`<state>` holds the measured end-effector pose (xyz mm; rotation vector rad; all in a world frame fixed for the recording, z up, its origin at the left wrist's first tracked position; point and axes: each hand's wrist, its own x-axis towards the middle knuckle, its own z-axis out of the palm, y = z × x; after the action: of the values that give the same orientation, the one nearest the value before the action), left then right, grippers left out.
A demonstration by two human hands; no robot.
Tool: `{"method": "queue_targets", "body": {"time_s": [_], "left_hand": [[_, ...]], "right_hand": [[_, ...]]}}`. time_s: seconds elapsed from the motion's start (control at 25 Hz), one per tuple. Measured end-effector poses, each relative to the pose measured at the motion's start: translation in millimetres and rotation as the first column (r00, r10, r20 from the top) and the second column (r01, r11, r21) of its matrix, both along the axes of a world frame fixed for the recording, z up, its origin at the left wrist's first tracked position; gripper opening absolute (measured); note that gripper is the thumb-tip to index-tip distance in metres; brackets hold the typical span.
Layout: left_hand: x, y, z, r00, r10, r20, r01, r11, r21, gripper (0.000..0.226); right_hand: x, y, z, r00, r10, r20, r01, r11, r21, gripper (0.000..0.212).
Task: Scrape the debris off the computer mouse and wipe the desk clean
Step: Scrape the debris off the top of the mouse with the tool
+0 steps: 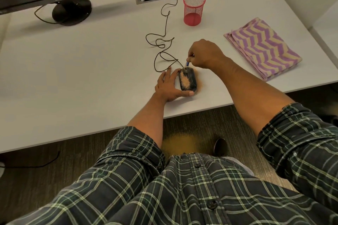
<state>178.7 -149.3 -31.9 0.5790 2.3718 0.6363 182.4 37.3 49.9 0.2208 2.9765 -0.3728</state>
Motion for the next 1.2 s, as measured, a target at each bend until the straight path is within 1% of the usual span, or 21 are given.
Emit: {"method": "queue_targets", "body": {"time_s": [0.08,0.2,0.28,0.36,0.44,0.56,0.72,0.84,1.04,1.08,1.2], "left_hand": [[0,0,0,1.0,-0.002,-0.003,0.002,1.0,-0.002,0.122],[0,0,0,1.0,-0.004,-0.002,0.004,1.0,0.001,0.121],[0,0,0,1.0,-0.002,-0.005,0.002,1.0,-0.004,0.121],[-1,0,-1,1.0,-0.003,-0.003,0.003,1.0,-0.01,0.121],[-1,1,-2,1.0,-0.007,-0.004,0.007,1.0,-0.015,0.122],[-2,0,-2,1.0,-0.003,-0.003,0.003,1.0,-0.013,0.122],[-1,1,-1,1.0,-0.009,-0.001,0.009,1.0,-0.016,0.122],[-1,1,-2,1.0,-0.005,0.003,0.005,1.0,-0.009,0.122],[-2,1,-2,1.0,0.001,0.003,-0.001,1.0,-0.009,0.121],[-2,1,-2,1.0,0.0,0.006,0.0,1.0,-0.01,0.121],[-2,1,-3,1.0,-0.002,0.004,0.002,1.0,-0.009,0.121]], "right_hand": [[0,0,-1,1.0,0.022,0.022,-0.021,1.0,-0.008,0.021],[0,1,-1,0.999,0.036,0.013,-0.037,0.995,0.095,0.021],[-1,1,0,0.999,0.047,-0.005,-0.047,0.997,0.066,0.018],[-3,-1,6,0.995,0.089,0.043,-0.09,0.995,0.039,0.015],[-4,-2,8,0.987,0.127,0.096,-0.129,0.991,0.017,0.017],[-7,-4,7,0.989,0.122,0.08,-0.125,0.992,0.028,0.019],[-10,-1,9,0.981,0.143,0.134,-0.145,0.989,0.007,0.019],[-11,0,7,0.989,0.109,0.098,-0.11,0.994,0.012,0.02],[-8,0,1,0.999,0.047,-0.008,-0.045,0.993,0.11,0.022],[-7,1,1,0.999,0.052,-0.013,-0.05,0.993,0.105,0.022],[-8,7,5,0.994,0.098,0.049,-0.098,0.995,0.014,0.021]]}}
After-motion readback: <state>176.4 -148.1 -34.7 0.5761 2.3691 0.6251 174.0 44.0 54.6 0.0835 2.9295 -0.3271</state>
